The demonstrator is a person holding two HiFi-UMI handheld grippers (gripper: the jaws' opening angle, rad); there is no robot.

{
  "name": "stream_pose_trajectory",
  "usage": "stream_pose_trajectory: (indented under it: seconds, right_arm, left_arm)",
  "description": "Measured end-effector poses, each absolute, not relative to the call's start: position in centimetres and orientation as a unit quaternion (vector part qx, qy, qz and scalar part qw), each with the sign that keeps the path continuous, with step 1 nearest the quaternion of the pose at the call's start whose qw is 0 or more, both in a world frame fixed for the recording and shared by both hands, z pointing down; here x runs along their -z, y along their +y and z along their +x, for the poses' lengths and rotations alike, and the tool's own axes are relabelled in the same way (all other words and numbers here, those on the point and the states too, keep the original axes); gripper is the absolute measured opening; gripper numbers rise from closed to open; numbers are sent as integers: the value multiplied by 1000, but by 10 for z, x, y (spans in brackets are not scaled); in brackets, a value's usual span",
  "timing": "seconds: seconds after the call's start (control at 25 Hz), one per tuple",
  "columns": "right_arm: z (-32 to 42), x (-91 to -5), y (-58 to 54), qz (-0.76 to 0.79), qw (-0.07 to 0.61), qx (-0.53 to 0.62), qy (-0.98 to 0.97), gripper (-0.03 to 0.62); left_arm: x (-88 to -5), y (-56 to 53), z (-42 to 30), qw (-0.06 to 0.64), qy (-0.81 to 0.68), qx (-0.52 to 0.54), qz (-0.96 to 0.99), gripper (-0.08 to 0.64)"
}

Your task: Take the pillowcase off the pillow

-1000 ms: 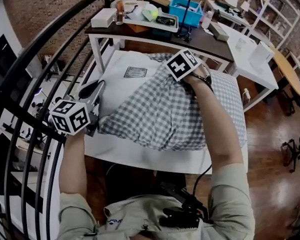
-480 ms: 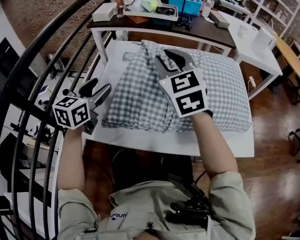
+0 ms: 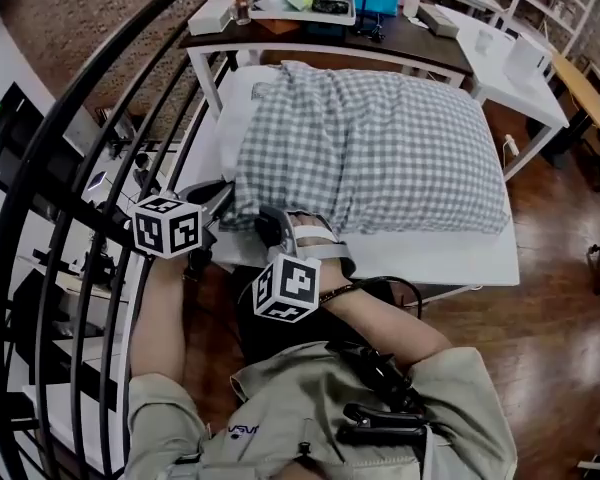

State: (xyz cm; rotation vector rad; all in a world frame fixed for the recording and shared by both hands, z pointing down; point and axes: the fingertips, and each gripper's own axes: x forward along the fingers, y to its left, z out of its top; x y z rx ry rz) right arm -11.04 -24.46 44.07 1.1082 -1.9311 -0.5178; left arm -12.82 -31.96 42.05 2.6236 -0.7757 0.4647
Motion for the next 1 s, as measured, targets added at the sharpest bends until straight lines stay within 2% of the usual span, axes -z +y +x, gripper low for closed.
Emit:
stream_pose_trajectory:
  seconds: [0.08, 0.24, 0.44, 0.6, 0.8, 0.88, 1.0]
  right_arm:
    - [-103, -429, -242, 455, 407, 219, -761, 29]
    - [-76, -387, -232, 484, 390, 242, -745, 17]
    - [3, -374, -220, 521, 440, 235, -693, 11]
    - [72, -398, -213, 536, 482, 172, -671, 11]
    - [76, -442, -208, 513, 500, 111, -689, 11]
    - [72, -440, -208, 510, 490, 100, -699, 11]
    - [64, -426, -200, 500, 455, 71, -733, 32]
  left_arm:
    - [-400, -323, -128, 176, -281, -144, 932, 21]
    - [-353, -334, -131, 169, -290, -92, 937, 21]
    - [-316, -356, -153, 170, -313, -42, 933, 18]
    - [-339, -355, -160, 195, -315, -42, 928, 18]
    - [-401, -333, -161, 255, -298, -50, 918, 21]
    - [-404, -322, -161, 249, -290, -62, 922, 37]
    - [-382, -304, -163, 196, -291, -80, 933, 112]
